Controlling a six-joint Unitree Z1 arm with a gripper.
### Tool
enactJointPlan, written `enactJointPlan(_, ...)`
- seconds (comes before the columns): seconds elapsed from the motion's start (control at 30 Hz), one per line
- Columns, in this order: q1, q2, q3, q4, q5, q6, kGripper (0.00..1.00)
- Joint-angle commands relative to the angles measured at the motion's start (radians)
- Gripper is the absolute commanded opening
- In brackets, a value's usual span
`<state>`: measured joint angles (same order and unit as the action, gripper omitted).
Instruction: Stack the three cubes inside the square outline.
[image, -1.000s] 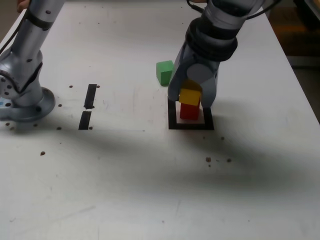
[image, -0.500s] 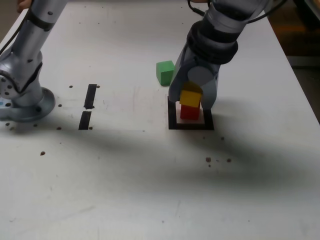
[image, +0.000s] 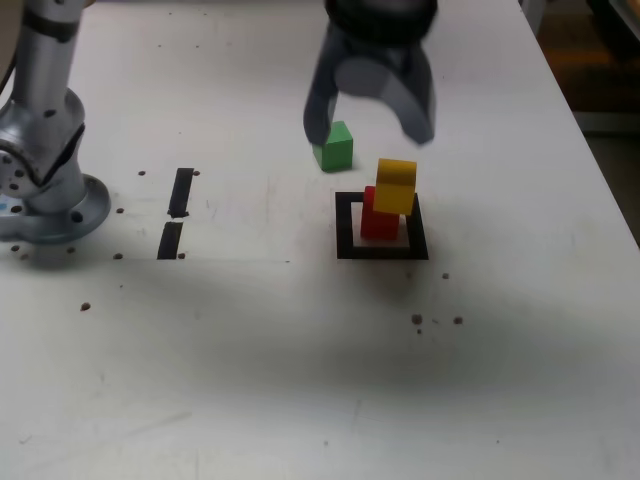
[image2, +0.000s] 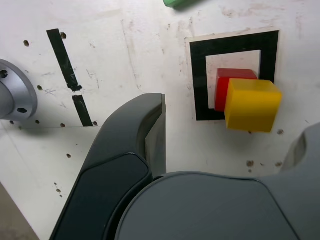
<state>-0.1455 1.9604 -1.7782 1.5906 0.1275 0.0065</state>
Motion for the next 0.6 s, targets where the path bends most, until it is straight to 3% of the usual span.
enactJointPlan(0.0,0.008,-0.109,0.046,0.016,0.015,0.003,1.0)
enactJointPlan(0.1,0.048,-0.215,0.13,0.005,0.037,0.036,1.0)
enactJointPlan(0.2,0.122,-0.255,0.189,-0.019,0.049,0.098,1.0)
enactJointPlan(0.4,0.28,-0.179,0.253,-0.113,0.042,0.166,0.99)
enactJointPlan(0.57,0.342,-0.102,0.306,-0.256,-0.019,0.122,0.99)
